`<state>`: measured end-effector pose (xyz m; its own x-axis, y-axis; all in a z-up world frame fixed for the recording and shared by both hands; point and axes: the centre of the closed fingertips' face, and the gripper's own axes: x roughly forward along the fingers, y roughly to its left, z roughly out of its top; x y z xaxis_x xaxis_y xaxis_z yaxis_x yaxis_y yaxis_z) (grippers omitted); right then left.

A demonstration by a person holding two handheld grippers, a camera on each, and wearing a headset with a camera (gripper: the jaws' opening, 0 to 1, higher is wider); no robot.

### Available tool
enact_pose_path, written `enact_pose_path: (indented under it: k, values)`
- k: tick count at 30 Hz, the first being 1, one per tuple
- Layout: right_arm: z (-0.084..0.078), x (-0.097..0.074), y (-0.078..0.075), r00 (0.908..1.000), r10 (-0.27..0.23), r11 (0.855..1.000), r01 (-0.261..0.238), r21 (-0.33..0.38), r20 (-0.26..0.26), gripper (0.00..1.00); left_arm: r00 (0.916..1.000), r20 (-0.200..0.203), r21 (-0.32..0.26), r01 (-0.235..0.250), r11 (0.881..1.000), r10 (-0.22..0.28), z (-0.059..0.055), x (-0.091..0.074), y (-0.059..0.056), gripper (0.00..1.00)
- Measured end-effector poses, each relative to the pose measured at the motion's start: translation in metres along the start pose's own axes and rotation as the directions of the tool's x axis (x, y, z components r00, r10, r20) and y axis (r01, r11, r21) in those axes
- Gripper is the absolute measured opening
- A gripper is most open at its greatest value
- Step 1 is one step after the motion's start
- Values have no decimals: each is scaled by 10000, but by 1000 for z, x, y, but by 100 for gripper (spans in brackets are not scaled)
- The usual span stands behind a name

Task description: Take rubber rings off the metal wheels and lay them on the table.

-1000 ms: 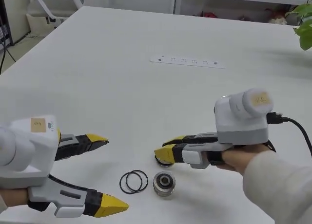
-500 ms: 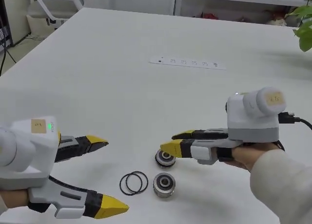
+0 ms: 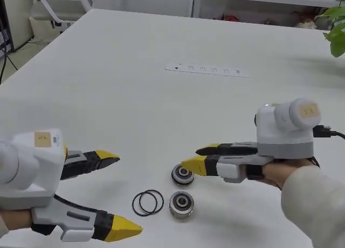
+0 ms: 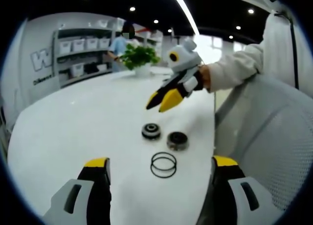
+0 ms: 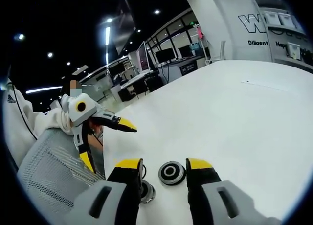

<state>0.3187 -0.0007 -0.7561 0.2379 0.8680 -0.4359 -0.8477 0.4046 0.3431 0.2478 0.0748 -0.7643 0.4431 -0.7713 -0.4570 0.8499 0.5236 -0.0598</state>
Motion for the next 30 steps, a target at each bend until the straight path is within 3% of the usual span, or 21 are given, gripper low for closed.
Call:
enact_pose_path:
  k: [11,15,18,22,30]
  values:
    - [-2,1,-3,9999,-85,10000,84,-16,-95,32,9997,203,-113,-132,9998,134,4,-1,4,86]
    - [-5,1,-4,9997,-103,9999,101,-91,-210,32,9988,471,-165,-133,9998,141,13,-2,6,87]
    - [-5,1,-3,9997,-104,9999,101,-112,-235,32,9992,402,-112,-47,9999,51,15,-1,5,87]
    - [-5,1,-2,9997,-122,9998,119,-135,-210,31,9993,361,178,121,9998,-127,25,-1,4,88]
    - [-2,1,-3,9999,-84,9998,81,-170,-132,30,9990,447,696,51,9976,-82,53,-2,21,88]
